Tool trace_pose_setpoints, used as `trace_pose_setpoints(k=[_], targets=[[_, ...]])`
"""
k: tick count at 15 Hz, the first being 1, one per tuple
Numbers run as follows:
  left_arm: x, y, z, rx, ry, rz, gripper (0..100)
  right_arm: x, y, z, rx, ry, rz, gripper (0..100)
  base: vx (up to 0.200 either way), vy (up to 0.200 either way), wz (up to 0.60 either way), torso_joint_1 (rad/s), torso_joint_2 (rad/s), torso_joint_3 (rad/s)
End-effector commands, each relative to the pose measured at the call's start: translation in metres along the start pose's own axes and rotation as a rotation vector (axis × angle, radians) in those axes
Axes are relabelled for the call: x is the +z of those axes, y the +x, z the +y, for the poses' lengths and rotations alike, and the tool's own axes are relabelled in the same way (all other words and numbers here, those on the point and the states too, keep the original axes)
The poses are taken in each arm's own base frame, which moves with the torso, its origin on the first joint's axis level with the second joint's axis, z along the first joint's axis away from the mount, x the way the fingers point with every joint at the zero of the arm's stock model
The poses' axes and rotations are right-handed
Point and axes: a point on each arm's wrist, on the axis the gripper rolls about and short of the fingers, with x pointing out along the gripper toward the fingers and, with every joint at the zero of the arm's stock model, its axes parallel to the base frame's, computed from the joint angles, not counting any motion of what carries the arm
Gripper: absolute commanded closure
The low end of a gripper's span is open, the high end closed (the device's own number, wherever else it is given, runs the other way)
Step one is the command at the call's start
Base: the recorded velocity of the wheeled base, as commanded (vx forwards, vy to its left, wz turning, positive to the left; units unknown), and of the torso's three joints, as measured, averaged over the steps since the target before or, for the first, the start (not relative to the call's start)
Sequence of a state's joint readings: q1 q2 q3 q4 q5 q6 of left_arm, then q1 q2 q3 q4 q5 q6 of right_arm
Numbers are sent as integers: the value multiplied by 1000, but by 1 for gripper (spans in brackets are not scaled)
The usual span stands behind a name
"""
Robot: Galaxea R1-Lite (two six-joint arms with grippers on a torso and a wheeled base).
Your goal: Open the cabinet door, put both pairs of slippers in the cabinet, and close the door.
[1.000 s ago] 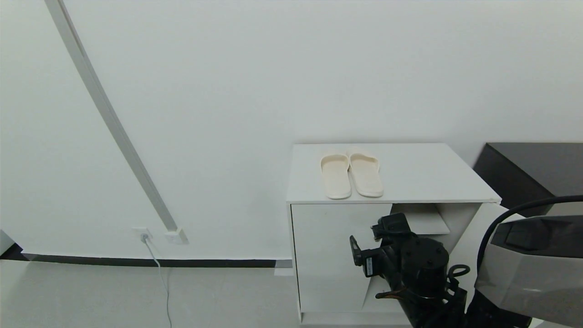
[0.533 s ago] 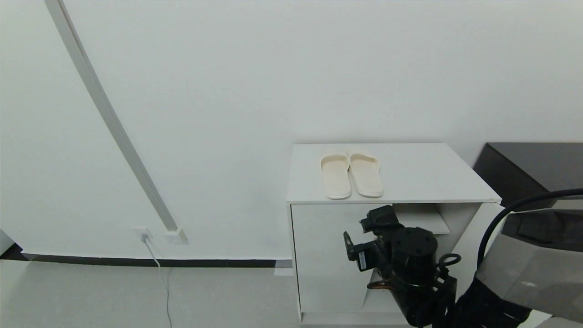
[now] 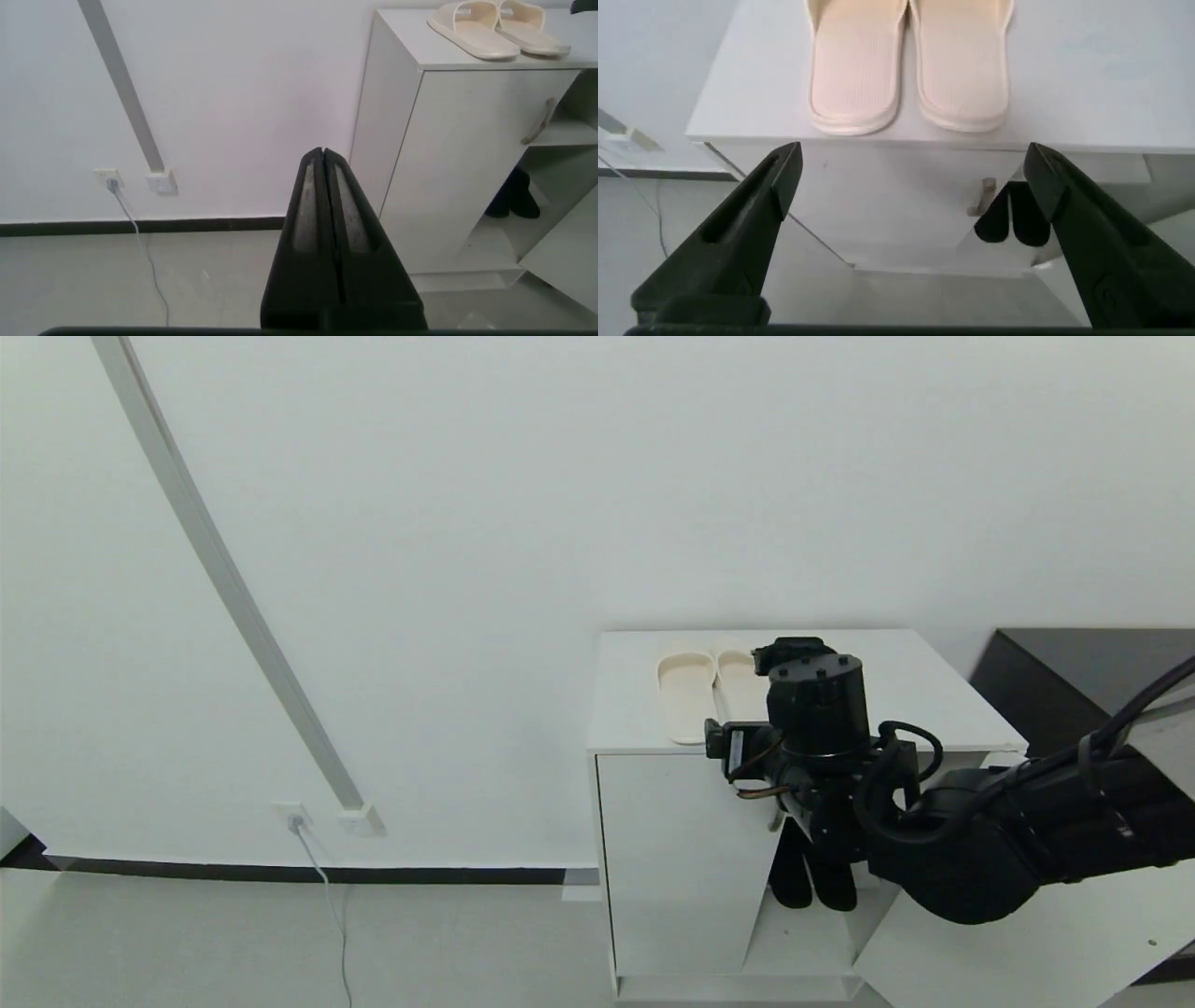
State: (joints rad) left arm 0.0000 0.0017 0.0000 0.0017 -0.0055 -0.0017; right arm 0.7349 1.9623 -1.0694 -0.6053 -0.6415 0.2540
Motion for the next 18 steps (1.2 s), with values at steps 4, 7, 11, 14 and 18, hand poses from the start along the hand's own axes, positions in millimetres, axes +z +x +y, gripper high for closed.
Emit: trace_pose_setpoints(k=[4,7,11,14,18], targets=[[0,0,0,1,0,0,100,-8,6,3,-6,-9,16,0,200,0,0,-1,4,1],[0,0,0,2,-1,0,100,-26,14,4,-9,-27,36,0,200,0,0,9,2,1],[0,0,0,4,-3,0,100,-48,35,6,1,-22,25,0,0,0,0,0,0,0],[0,0,0,6,-3,0,100,-55,50,1,16,-35,15,0,0,0,0,0,0,0],[0,0,0,6,-4,0,100,-56,77,-2,8,-68,-49,0,0,0,0,0,0,0]])
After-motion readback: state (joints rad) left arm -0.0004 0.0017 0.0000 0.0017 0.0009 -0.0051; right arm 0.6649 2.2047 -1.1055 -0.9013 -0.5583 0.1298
